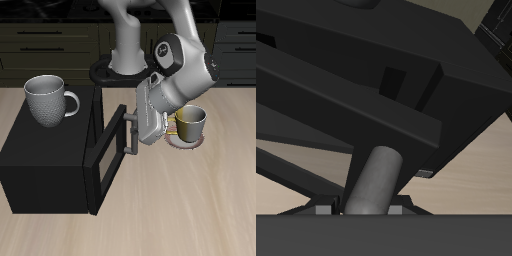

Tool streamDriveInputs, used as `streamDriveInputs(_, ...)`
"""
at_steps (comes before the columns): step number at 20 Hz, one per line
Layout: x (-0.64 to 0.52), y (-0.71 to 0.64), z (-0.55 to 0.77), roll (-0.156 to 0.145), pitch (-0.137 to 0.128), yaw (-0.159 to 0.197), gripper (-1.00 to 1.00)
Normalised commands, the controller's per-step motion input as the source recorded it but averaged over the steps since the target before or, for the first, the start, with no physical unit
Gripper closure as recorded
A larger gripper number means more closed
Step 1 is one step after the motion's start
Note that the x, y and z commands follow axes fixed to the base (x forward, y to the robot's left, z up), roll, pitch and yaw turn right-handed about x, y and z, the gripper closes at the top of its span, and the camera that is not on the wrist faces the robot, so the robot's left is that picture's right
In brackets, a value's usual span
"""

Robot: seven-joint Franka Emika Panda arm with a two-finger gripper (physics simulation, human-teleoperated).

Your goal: Open the microwave

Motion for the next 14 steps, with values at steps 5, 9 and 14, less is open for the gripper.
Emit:
streamDriveInputs(5,-0.10,0.27,-0.14,-0.031,0.051,0.049,1.00)
streamDriveInputs(9,-0.14,0.26,-0.05,-0.015,-0.001,0.047,1.00)
streamDriveInputs(14,-0.14,0.24,-0.04,-0.035,0.015,0.066,1.00)
